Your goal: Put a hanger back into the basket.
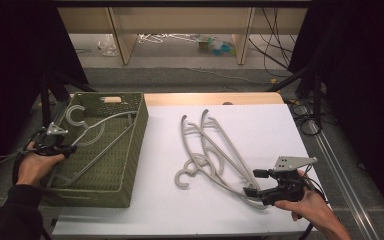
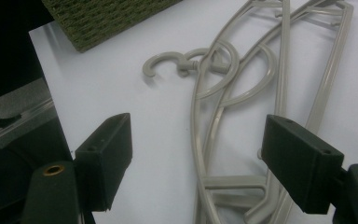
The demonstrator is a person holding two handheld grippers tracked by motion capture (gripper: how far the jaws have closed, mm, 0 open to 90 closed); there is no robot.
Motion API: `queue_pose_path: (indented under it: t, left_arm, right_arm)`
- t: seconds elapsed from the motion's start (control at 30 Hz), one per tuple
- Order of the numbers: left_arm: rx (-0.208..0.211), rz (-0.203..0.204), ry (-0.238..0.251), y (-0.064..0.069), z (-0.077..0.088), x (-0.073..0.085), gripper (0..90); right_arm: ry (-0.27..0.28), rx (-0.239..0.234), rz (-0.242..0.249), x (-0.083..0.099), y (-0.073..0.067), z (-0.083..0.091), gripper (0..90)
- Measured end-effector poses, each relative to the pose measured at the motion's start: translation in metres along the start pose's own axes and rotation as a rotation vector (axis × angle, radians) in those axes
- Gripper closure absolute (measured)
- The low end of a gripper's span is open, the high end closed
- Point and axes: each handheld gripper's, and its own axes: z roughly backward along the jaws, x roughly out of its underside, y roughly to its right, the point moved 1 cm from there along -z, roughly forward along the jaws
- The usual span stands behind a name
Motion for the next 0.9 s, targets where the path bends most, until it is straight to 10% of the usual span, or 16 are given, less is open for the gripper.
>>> queue_pose_path:
  t: [0.4,0.63,0.9]
  left_arm:
    - [-0.069,0.104,-0.003,-0.006,0.001,0.002,68.7]
    - [-0.07,0.137,0.157,0.016,0.022,-0.005,48.3]
    - [0.079,0.137,0.358,0.068,0.053,-0.02,32.2]
  right_arm:
    - [-0.005,-0.005,-0.01,0.002,0.001,-0.002,25.4]
    - [0.006,0.003,-0.001,0.004,0.003,-0.006,25.4]
    - [0.033,0.032,-0.008,0.004,0.004,-0.007,24.8]
